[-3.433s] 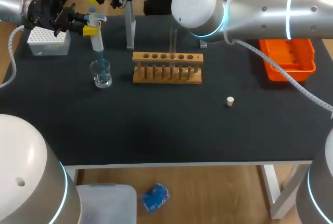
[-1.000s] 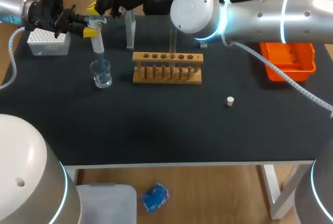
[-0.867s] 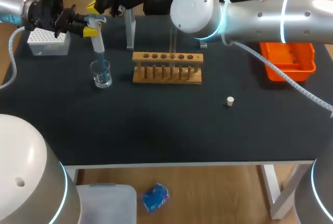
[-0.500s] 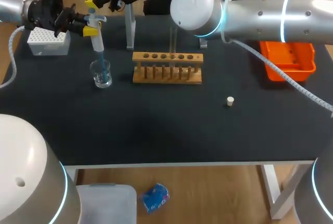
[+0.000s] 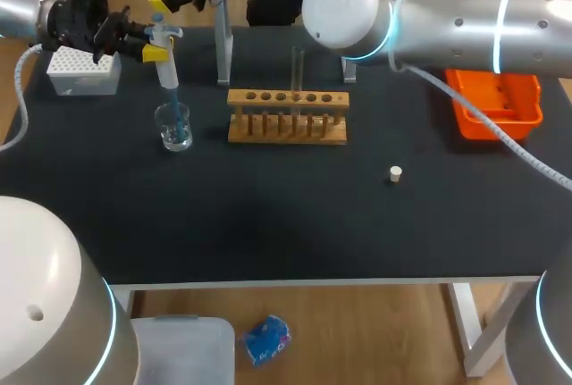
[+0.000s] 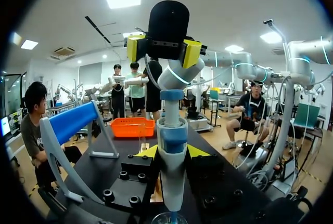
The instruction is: Invert the test tube, pick up the pipette, mount the tip to pipette, aspirate from beaker and dispense into the tube, eject the tip, return the pipette, and cap with the stopper.
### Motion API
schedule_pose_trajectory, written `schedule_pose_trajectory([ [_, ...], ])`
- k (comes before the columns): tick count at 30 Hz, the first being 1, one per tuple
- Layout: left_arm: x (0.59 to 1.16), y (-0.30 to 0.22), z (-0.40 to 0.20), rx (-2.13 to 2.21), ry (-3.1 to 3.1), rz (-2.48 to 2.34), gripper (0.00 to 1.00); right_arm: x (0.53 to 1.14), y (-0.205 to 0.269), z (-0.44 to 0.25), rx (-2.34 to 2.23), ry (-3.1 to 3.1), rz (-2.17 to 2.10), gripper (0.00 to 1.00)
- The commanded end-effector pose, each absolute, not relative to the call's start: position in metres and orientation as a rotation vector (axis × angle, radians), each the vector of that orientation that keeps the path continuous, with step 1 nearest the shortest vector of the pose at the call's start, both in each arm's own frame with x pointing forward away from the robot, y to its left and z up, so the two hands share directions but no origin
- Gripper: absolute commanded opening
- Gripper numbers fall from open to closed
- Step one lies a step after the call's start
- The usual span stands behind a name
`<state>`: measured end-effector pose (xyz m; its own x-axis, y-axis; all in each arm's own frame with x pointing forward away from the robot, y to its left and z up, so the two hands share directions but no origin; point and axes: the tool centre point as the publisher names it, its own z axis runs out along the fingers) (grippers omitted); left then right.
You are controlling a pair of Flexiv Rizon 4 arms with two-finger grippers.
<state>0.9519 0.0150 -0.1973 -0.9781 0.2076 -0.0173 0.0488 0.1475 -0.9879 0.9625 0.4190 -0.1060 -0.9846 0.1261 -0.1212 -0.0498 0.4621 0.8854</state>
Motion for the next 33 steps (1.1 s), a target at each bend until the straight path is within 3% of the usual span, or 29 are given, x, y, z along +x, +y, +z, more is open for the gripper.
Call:
schedule_pose_trajectory([
  [1, 0.953, 0.016, -0.196, -0.262, -2.280, 1.953, 0.00, 0.955, 0.395, -0.097, 0.061, 2.532, 1.546, 1.00],
  [33, 0.953, 0.016, -0.196, -0.262, -2.280, 1.953, 0.00, 0.959, 0.178, -0.108, 0.071, 2.480, 1.524, 1.00],
])
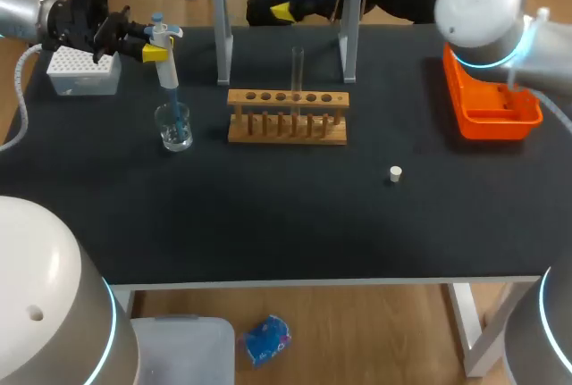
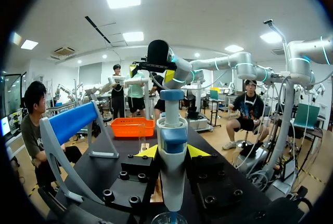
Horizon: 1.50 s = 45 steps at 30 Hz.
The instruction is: Invert the test tube, pick up the pipette, mount the tip to pipette, aspirate from beaker and dispense into the tube, eject the tip, return the pipette, and cap with the stopper.
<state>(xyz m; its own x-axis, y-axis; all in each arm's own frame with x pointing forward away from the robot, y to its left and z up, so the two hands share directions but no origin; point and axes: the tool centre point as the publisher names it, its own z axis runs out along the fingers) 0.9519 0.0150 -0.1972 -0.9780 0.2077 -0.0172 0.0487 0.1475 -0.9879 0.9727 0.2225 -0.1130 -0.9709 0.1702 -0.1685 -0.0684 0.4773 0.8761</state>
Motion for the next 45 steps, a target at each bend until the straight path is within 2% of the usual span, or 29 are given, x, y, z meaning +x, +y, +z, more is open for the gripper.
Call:
schedule_pose_trajectory([
  [1, 0.953, 0.016, -0.196, -0.262, -2.280, 1.953, 0.00, 0.959, 0.173, -0.111, 0.074, 2.478, 1.527, 1.00],
  [20, 0.953, 0.016, -0.196, -0.262, -2.280, 1.953, 0.00, 0.940, 0.116, -0.178, 0.125, 2.446, 1.668, 1.00],
  [30, 0.953, 0.016, -0.196, -0.262, -2.280, 1.953, 0.00, 0.938, 0.111, -0.214, 0.148, 2.483, 1.649, 1.00],
  [45, 0.953, 0.016, -0.196, -0.262, -2.280, 1.953, 0.00, 0.942, 0.108, -0.219, 0.181, 2.472, 1.669, 1.00],
])
